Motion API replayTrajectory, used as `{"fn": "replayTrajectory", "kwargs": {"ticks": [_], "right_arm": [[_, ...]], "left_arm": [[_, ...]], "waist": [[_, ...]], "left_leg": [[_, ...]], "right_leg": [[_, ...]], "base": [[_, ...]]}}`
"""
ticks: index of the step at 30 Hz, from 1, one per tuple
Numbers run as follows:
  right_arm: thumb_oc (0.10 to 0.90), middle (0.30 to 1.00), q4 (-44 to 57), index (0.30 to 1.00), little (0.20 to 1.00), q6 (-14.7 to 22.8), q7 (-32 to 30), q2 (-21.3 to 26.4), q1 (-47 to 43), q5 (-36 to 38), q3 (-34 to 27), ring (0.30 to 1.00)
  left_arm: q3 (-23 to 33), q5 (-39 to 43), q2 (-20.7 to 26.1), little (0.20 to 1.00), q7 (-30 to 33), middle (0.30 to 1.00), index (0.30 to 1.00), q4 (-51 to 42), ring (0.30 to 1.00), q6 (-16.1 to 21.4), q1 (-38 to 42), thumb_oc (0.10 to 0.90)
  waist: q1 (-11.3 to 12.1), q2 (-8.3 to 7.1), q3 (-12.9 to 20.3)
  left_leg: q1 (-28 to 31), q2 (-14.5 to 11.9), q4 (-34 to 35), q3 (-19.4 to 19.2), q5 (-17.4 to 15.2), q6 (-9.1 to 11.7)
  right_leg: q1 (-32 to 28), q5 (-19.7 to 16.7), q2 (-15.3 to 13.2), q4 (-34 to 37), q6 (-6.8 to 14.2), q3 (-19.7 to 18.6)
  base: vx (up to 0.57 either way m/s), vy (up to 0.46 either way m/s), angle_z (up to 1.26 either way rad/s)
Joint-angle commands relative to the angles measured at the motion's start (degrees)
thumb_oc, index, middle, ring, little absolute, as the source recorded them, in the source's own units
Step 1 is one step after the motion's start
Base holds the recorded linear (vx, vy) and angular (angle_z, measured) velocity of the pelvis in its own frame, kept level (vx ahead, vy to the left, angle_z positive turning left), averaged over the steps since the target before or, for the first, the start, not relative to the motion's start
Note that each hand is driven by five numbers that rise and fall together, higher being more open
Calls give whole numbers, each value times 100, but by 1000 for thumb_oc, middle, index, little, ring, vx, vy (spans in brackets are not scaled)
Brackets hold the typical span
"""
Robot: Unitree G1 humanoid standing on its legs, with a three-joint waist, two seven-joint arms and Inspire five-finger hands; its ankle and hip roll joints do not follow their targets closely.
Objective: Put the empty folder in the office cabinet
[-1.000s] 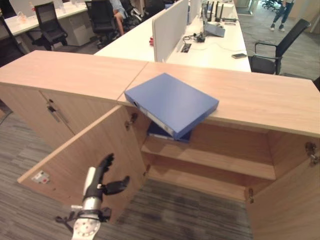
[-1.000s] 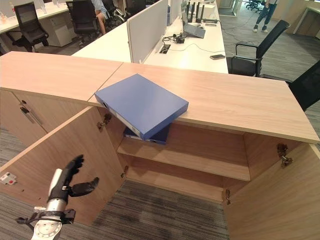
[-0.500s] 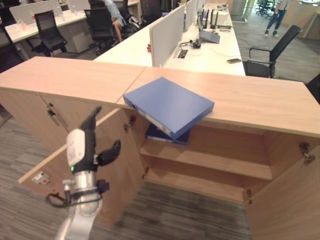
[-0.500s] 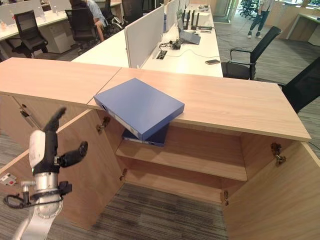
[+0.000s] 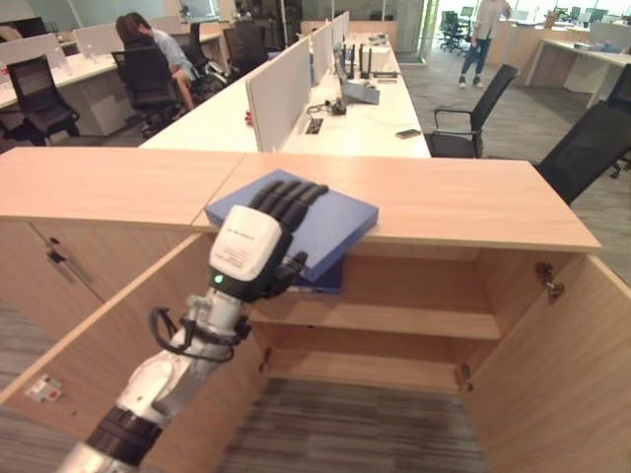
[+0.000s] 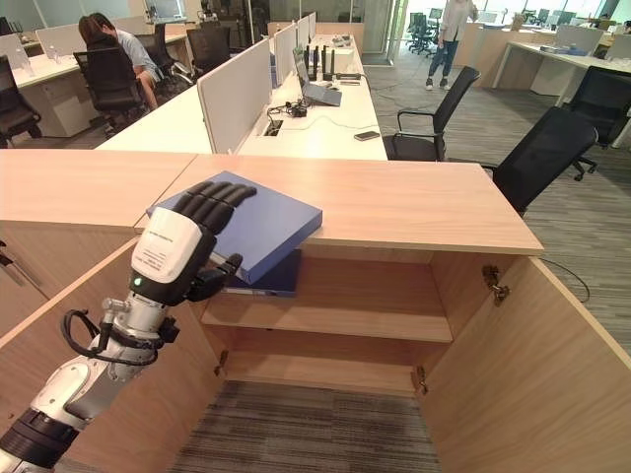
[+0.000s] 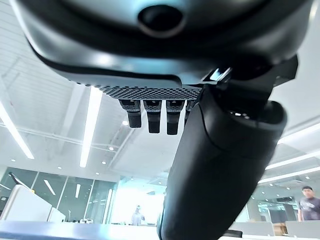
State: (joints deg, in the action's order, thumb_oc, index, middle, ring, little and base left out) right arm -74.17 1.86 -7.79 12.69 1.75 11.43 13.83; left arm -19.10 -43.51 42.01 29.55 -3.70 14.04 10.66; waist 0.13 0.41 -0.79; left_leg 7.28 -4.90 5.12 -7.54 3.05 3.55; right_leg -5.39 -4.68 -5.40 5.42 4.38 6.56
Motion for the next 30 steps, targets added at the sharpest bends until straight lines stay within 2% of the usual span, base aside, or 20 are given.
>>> {"fn": "replayTrajectory", "kwargs": {"ticks": [1,10,30], "right_arm": [[800,900,-157,900,900,207,110,-301,-385,87,248,900],[800,900,-141,900,900,223,115,-289,-375,67,242,900],[800,900,-256,900,900,221,91,-310,-355,-7,263,900]], "left_arm": [[9,33,538,900,154,900,900,80,900,26,1089,800],[-67,48,562,900,87,900,900,374,900,-18,1078,800],[313,-141,734,900,454,900,900,482,900,-287,1239,800]], "waist": [[-38,-222,130],[-52,-226,159],[-79,-223,216]], "left_leg": [[-13,-226,-12,169,-656,276],[32,-234,-12,129,-686,263],[126,-228,-12,81,-722,266]], "right_leg": [[-324,604,-419,-42,466,192],[-331,612,-411,-42,471,145],[-403,642,-411,-42,472,139]], "base": [[34,4,1],[7,1,-3],[3,1,-2]]}}
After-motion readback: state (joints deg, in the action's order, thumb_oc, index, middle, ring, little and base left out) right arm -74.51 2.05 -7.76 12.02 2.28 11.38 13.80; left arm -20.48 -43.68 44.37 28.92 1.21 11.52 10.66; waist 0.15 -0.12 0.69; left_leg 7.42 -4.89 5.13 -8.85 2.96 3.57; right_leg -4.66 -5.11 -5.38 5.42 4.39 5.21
